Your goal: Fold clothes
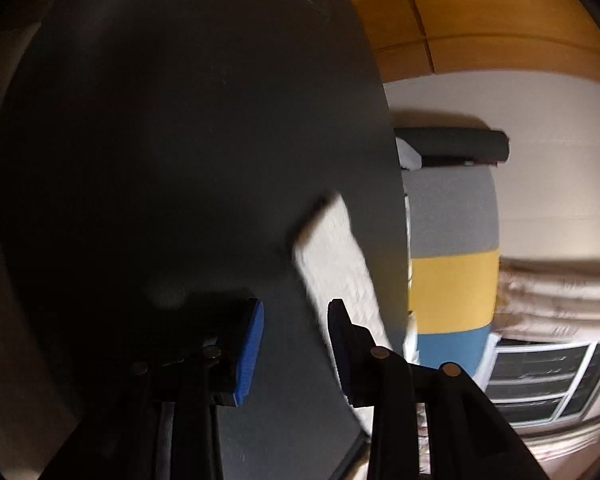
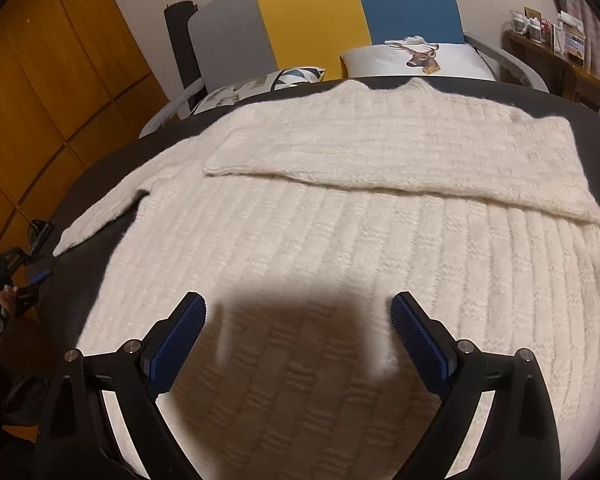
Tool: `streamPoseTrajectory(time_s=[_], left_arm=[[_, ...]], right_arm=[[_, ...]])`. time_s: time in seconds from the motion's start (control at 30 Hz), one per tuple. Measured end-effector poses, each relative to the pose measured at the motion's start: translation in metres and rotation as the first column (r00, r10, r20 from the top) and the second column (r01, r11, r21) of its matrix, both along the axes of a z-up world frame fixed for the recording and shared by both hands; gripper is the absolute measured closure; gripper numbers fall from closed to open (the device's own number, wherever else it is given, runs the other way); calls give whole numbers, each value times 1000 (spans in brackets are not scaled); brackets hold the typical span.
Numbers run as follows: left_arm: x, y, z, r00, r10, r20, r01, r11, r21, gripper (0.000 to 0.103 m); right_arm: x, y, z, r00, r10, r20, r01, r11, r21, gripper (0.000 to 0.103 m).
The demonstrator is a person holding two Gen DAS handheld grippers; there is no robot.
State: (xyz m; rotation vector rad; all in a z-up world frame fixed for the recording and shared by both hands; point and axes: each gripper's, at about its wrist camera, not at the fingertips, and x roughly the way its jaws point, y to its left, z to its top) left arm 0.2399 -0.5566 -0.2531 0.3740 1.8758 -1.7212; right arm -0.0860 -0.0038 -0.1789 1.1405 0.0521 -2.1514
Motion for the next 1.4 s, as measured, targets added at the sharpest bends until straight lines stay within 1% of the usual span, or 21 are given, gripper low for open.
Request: streamPoseTrajectory(time_s=[0.03,0.2,0.4,0.5,0.6,0.67,0.7,0.73,0.83,0.97,1.07,1.13,1.2,1.3,1.4], left_arm=[[-1,-4,-1,1000,2,-7,-2,1000,8,70],[-21,-18,-2,999,-18,29,18,1000,-22,69],[-36,-27,-4,999,-9,45,10,1000,-29,69],[-40,-31,-5,1000,0,30,1,1000,-18,69],[-41,-35,-9,1000,30,7,-30,1000,10,69],[-44,-37,-11,999,51,4,-51,998,24,74],[-45,-38,-14,998,61,11,-62,997,36,87],[-47,-39,-17,997,72,18,-73,996,47,96],[-51,-42,-20,994,103,27,-105,993,61,98],[-61,-44,-16,991,129,20,-130,991,21,99],[-79,-42,-3,996,92,-17,-92,995,-28,99],[-98,-36,13,997,43,-66,-47,997,-60,99],[-120,-28,30,993,-12,-121,1,996,-92,99],[-163,-7,59,973,-122,-198,94,985,-144,99],[-212,21,84,938,-233,-257,188,964,-188,99]], right_arm=[[1,-3,1,1000,4,-2,-4,1000,3,7],[6,-19,7,1000,26,-11,-26,1000,17,7],[10,-38,16,998,61,-27,-60,998,31,7],[8,-46,22,996,78,-37,-77,997,30,7],[2,-55,26,995,86,-44,-85,996,26,7],[-5,-58,26,996,75,-40,-74,997,22,7],[-10,-59,26,997,66,-38,-65,998,21,7],[-15,-58,26,998,55,-32,-55,998,19,7],[-30,-57,24,1000,24,-16,-24,1000,13,7],[-53,-52,27,1000,-7,-20,7,1000,22,7],[-71,-48,27,999,-34,-20,35,999,40,7],[-85,-42,24,997,-70,-9,71,996,52,7],[-101,-33,20,993,-113,15,112,993,44,7],[-123,-18,13,983,-175,60,173,984,29,7],[-137,-5,6,973,-216,84,214,976,28,7]])
